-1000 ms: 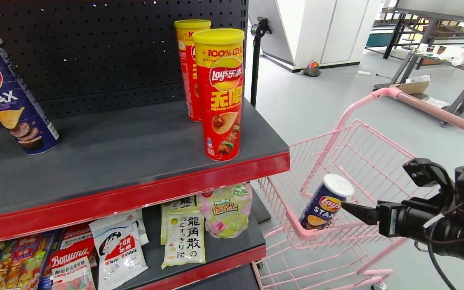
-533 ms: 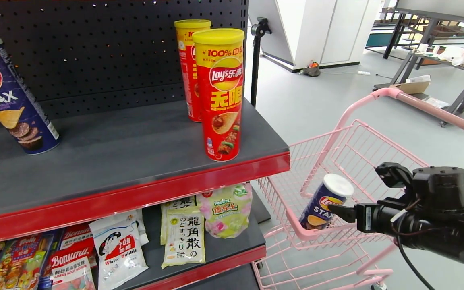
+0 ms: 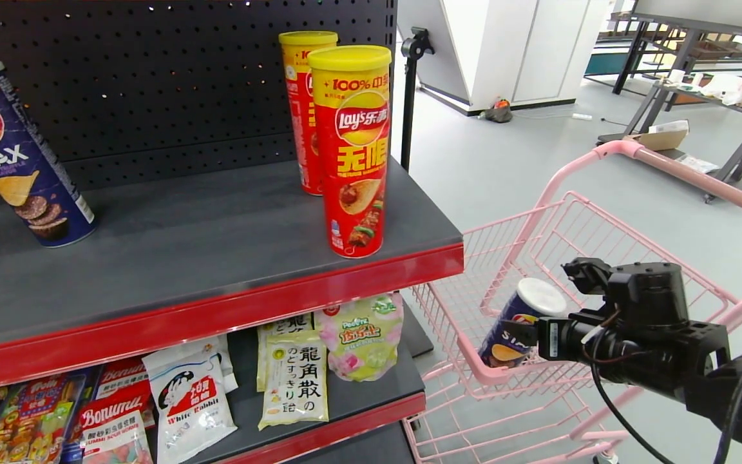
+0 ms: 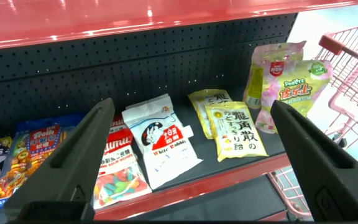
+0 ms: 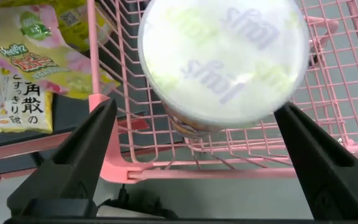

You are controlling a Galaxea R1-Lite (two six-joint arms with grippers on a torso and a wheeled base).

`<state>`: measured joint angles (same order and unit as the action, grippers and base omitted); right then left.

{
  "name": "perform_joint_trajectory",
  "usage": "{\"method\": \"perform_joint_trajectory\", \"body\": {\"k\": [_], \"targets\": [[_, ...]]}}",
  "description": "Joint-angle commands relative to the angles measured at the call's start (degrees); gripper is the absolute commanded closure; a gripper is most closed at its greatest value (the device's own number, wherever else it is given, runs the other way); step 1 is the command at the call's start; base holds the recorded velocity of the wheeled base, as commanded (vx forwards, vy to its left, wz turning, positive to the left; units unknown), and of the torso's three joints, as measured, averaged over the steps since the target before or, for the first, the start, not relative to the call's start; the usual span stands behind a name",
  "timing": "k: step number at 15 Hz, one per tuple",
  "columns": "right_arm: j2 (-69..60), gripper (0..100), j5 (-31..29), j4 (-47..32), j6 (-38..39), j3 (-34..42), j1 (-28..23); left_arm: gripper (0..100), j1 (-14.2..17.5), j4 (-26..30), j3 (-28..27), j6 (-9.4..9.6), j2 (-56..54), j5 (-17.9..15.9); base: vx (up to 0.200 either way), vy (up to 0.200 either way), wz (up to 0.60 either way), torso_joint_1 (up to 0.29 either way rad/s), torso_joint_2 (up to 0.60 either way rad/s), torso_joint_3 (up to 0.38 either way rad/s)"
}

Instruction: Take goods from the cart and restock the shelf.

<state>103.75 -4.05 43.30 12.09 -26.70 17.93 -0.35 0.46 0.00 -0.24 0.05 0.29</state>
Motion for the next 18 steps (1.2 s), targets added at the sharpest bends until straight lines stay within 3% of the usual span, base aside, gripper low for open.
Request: {"method": "perform_joint_trajectory", "body": {"k": [1,16,17,18], "targets": [[2.6,0,-0.6,0.1,0.2,-1.3,0.2,0,0.0,0.0,0.0,-0.02,0.0,0.0,0.0,0.0,0.0,0.0,0.0,0.0],[8.0,0,-6.8,0.3,2.5,-5.8,1.8,0,0.0,0.0,0.0,-0.02,0.0,0.1,0.0,0.0,0.0,0.0,0.0,0.0],[8.4,100,-7.2,0.7,2.6,-5.8,2.1,0,0.0,0.0,0.0,0.07,0.0,0.1,0.0,0.0,0.0,0.0,0.0,0.0],[9.5,100,-8.0,3.5,2.5,-4.9,2.7,0,0.0,0.0,0.0,-0.02,0.0,0.0,0.0,0.0,0.0,0.0,0.0,0.0]]}}
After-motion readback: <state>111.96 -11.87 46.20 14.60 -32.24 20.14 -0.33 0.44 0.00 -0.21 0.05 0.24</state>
